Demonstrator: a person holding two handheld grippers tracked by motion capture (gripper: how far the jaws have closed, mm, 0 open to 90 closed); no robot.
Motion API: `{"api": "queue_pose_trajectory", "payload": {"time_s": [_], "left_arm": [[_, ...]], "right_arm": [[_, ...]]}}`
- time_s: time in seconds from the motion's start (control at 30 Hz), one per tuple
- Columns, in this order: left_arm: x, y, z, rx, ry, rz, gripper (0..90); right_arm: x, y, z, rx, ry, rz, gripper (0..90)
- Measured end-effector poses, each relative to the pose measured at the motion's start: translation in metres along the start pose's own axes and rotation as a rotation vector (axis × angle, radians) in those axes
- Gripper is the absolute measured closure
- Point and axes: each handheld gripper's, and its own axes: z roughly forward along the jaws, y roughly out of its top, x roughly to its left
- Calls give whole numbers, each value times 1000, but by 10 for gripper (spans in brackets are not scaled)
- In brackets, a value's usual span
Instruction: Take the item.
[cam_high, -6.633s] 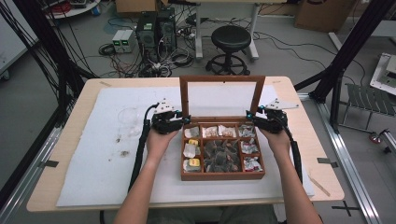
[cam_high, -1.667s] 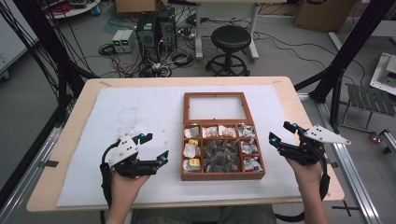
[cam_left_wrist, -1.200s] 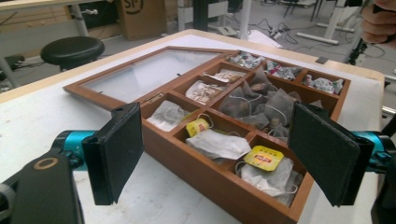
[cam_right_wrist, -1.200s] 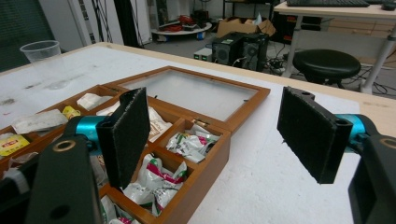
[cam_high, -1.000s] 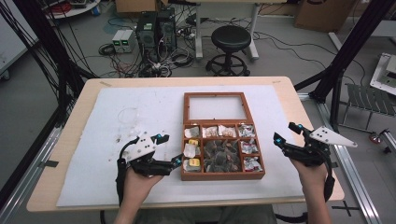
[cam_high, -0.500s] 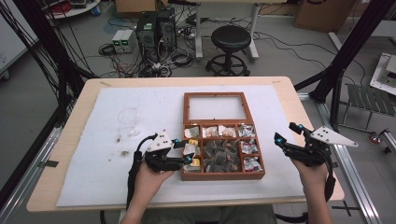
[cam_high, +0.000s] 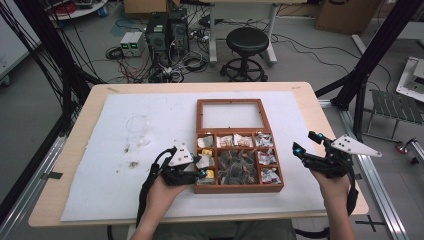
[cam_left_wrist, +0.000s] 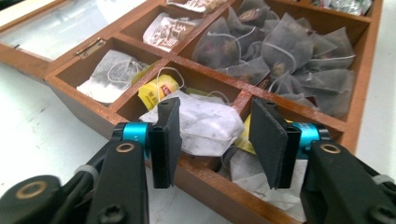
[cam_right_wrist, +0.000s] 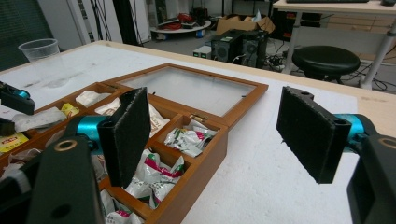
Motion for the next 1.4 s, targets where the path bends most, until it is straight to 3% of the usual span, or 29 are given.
{"api": "queue_pose_trajectory", "payload": {"time_s": [0.13, 0.3, 0.5, 0.6, 0.7, 1.0, 1.17, 1.4], "left_arm": [[-3, 0, -1, -3, 2, 23, 637], [-2, 0, -3, -15, 3, 24, 762], [1, 3, -12, -97, -10, 3, 862], [3, 4, -17, -122, -14, -3, 876], [4, 6, -22, -179, -25, -12, 879], [11, 25, -47, -339, -1, 10, 879], [15, 35, -57, -394, 10, 18, 879], [24, 47, -77, -432, 38, 25, 879]], "right_arm": [[-1, 0, 1, 2, -2, 2, 268], [0, -1, 1, 4, 0, 0, 270], [0, -1, 1, 2, 0, 1, 270], [-1, -1, 2, 2, 0, 1, 270], [-1, -2, 2, 4, -1, 3, 270], [-1, -2, 3, 2, 2, 2, 270], [0, -2, 3, 1, 3, 2, 270], [-1, -2, 2, -3, 2, 5, 270]]}}
